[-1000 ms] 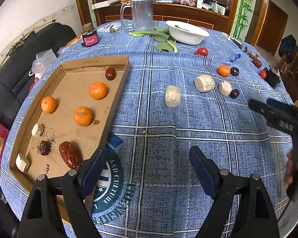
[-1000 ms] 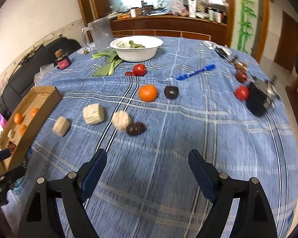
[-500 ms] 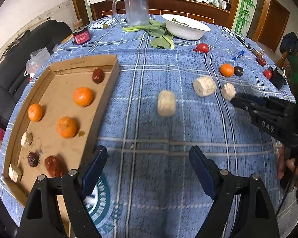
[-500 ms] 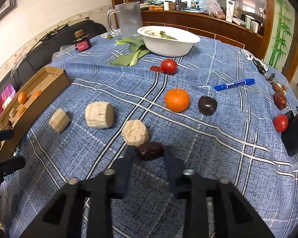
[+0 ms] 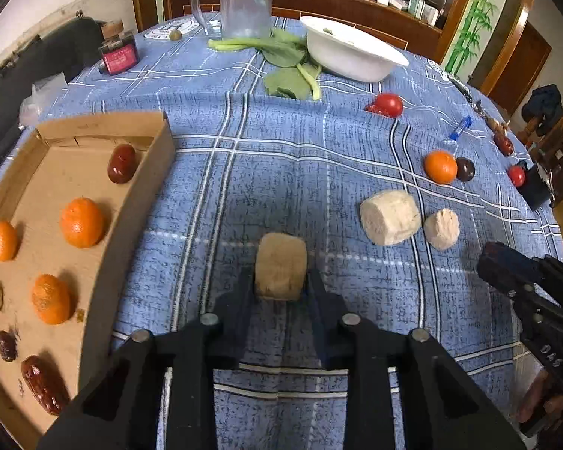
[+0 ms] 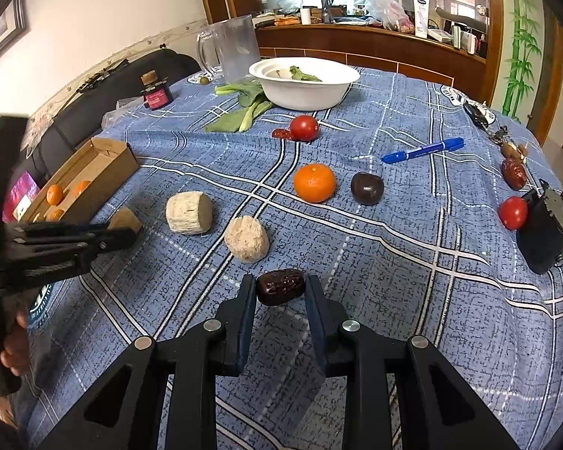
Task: Organize fruits
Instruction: 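Grasp a dark date with the right tool while the left tool grasps a tan bun, then carry the dark date and tan bun over the cardboard tray, then lower the date and bun into the tray and open both tools, then withdraw both tools from the tray back over the table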
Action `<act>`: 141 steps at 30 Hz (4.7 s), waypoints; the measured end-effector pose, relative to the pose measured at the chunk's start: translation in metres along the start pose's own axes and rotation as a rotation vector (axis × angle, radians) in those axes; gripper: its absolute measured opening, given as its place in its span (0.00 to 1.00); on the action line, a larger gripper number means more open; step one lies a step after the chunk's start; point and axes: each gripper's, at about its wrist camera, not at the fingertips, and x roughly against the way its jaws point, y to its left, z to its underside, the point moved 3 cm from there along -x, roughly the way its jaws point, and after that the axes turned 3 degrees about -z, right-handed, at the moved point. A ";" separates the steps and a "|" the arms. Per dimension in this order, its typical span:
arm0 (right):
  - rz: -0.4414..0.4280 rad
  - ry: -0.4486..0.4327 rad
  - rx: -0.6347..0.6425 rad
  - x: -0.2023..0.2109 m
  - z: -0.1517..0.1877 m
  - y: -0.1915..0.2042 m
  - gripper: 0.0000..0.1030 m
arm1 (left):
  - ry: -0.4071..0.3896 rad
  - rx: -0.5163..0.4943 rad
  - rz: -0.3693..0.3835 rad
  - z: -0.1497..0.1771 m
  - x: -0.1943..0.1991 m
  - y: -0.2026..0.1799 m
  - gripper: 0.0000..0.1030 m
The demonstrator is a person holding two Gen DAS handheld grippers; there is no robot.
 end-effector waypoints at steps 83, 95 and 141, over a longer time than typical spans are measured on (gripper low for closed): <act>-0.123 0.044 0.383 -0.096 -0.092 0.304 0.28 | -0.127 0.202 -0.069 0.061 0.099 0.256 0.25; -0.113 0.099 0.346 -0.142 -0.113 0.292 0.28 | -0.097 0.173 -0.015 0.037 0.072 0.251 0.25; 0.073 0.090 0.120 -0.015 0.008 0.182 0.75 | -0.120 0.134 -0.153 0.053 0.097 0.158 0.75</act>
